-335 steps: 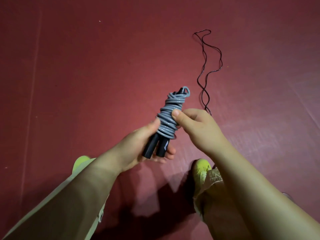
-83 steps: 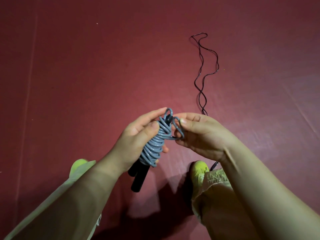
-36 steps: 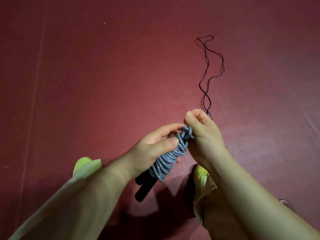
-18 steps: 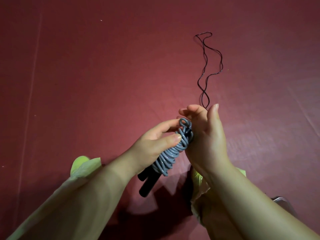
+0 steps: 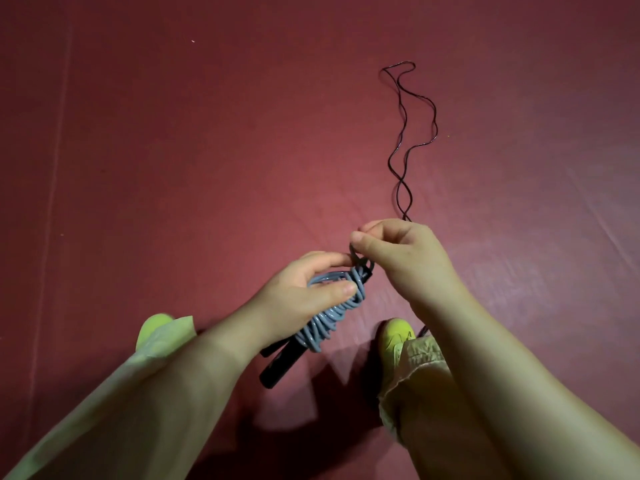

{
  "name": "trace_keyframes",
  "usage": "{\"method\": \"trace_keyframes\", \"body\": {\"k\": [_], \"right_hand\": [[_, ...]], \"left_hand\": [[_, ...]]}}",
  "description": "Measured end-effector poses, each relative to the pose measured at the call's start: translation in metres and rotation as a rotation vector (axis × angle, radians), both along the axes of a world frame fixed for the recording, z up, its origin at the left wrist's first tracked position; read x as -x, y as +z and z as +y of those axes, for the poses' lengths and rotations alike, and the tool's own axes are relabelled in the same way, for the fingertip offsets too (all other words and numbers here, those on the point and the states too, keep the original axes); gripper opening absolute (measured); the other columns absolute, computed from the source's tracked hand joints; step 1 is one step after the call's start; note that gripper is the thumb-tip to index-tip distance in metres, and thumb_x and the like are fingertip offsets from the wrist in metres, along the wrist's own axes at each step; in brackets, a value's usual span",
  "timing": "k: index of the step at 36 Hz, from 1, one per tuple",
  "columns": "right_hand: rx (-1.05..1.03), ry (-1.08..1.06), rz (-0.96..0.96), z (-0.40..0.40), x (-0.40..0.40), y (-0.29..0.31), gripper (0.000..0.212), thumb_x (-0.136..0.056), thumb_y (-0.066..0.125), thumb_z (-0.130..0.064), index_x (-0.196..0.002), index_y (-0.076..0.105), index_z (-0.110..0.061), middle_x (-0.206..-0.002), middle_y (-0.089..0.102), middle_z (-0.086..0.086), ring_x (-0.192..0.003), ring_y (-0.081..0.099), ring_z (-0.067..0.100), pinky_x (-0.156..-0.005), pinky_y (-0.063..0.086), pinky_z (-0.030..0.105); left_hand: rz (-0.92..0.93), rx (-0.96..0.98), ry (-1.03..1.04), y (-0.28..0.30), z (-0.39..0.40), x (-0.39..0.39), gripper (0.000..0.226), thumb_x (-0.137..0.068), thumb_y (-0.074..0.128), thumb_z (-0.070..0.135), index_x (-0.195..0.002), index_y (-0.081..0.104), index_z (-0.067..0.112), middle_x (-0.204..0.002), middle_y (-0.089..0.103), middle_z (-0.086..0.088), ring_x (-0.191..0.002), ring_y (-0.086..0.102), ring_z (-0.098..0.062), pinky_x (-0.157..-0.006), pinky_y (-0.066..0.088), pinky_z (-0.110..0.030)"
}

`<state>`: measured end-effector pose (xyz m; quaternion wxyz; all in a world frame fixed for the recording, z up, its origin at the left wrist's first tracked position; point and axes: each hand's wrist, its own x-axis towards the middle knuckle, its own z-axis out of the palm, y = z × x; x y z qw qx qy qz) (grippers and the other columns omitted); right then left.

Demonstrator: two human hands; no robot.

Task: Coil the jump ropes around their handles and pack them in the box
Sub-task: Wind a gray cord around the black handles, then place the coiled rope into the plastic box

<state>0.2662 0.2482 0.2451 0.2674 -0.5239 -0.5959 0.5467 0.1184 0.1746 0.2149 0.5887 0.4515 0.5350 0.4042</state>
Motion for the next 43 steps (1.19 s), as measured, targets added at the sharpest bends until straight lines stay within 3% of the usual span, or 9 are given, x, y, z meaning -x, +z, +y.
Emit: {"method": "trace_keyframes", "body": {"k": [6, 10, 14, 18, 22, 26, 33, 37, 43], "right_hand": [[-0.153, -0.226, 0.008, 0.003, -0.003, 0.001, 0.032, -0.086, 0.071, -0.022, -0.055, 0.062, -0.022, -0.090, 0.063, -0.001, -0.088, 0.060, 0.013, -0.088, 0.044, 0.036], [-0.045, -0.177, 0.040, 0.000, -0.002, 0.000, 0.038, -0.089, 0.067, -0.027, -0.074, 0.059, 0.007, -0.072, 0.052, 0.007, -0.069, 0.047, 0.012, -0.066, 0.039, 0.027], [0.082, -0.104, -0.016, -0.008, -0.003, 0.006, 0.027, -0.089, 0.064, -0.037, -0.073, 0.057, -0.017, -0.062, 0.046, -0.012, -0.058, 0.039, 0.004, -0.061, 0.037, 0.021], [0.201, -0.135, -0.088, -0.016, -0.020, 0.018, 0.040, -0.093, 0.051, -0.052, -0.099, 0.063, -0.015, -0.104, 0.067, 0.000, -0.100, 0.061, 0.020, -0.095, 0.047, 0.045], [0.345, -0.176, -0.015, -0.030, -0.043, 0.037, 0.053, -0.096, 0.034, -0.059, -0.127, 0.056, -0.021, -0.135, 0.055, -0.001, -0.116, 0.053, 0.019, -0.095, 0.043, 0.040], [0.406, -0.205, 0.077, -0.054, -0.081, 0.044, 0.069, -0.090, 0.031, -0.069, -0.148, 0.036, -0.032, -0.147, 0.043, -0.005, -0.118, 0.046, 0.015, -0.097, 0.039, 0.040], [0.470, -0.370, 0.425, -0.084, -0.168, 0.024, 0.078, -0.067, 0.040, -0.086, -0.117, 0.066, -0.033, -0.114, 0.071, 0.003, -0.106, 0.068, 0.024, -0.092, 0.052, 0.053], [0.369, -0.538, 0.439, -0.098, -0.232, 0.003, 0.074, -0.079, 0.043, -0.080, -0.126, 0.061, -0.026, -0.119, 0.069, -0.001, -0.111, 0.065, 0.016, -0.098, 0.048, 0.043], [0.329, -0.821, 0.256, -0.138, -0.319, -0.050, 0.045, -0.086, 0.070, -0.037, -0.116, 0.055, -0.008, -0.091, 0.068, 0.000, -0.076, 0.064, 0.009, -0.062, 0.047, 0.022]], "left_hand": [[-0.079, 0.009, 0.005, 0.003, 0.002, -0.002, 0.036, -0.072, 0.067, 0.036, -0.107, 0.059, 0.040, -0.109, 0.067, 0.018, -0.106, 0.059, 0.002, -0.096, 0.043, -0.023], [0.007, 0.022, -0.018, 0.002, 0.003, -0.003, 0.051, -0.074, 0.062, 0.037, -0.116, 0.040, 0.055, -0.122, 0.052, 0.021, -0.109, 0.050, 0.018, -0.096, 0.035, -0.005], [-0.050, 0.074, 0.083, -0.002, 0.002, -0.002, 0.062, -0.069, 0.071, 0.047, -0.121, 0.041, 0.061, -0.115, 0.062, 0.003, -0.100, 0.064, -0.007, -0.092, 0.049, -0.030], [-0.168, 0.085, 0.306, 0.014, 0.003, -0.012, 0.034, -0.095, 0.051, 0.024, -0.128, 0.051, 0.028, -0.095, 0.064, -0.001, -0.071, 0.061, -0.012, -0.065, 0.051, -0.027], [-0.335, 0.072, 0.460, 0.035, 0.007, -0.043, 0.022, -0.099, 0.041, 0.029, -0.105, 0.061, 0.026, -0.078, 0.064, -0.001, -0.053, 0.057, -0.015, -0.043, 0.047, -0.025], [-0.319, 0.020, 0.436, 0.053, 0.022, -0.094, 0.031, -0.097, 0.044, 0.041, -0.116, 0.060, 0.022, -0.087, 0.064, -0.003, -0.068, 0.059, -0.018, -0.059, 0.049, -0.032], [-0.179, -0.002, 0.124, 0.061, 0.023, -0.221, 0.028, -0.100, 0.039, 0.038, -0.123, 0.049, 0.026, -0.100, 0.062, 0.002, -0.083, 0.062, -0.006, -0.086, 0.049, -0.030], [-0.072, 0.101, -0.070, 0.040, 0.015, -0.291, 0.053, -0.099, 0.038, 0.046, -0.145, 0.032, 0.021, -0.133, 0.043, 0.010, -0.122, 0.043, -0.004, -0.105, 0.030, -0.022], [0.149, 0.310, -0.421, -0.007, -0.006, -0.385, 0.087, -0.077, 0.038, 0.072, -0.152, 0.014, 0.033, -0.143, 0.029, 0.014, -0.138, 0.026, -0.009, -0.118, 0.018, -0.032]]}}
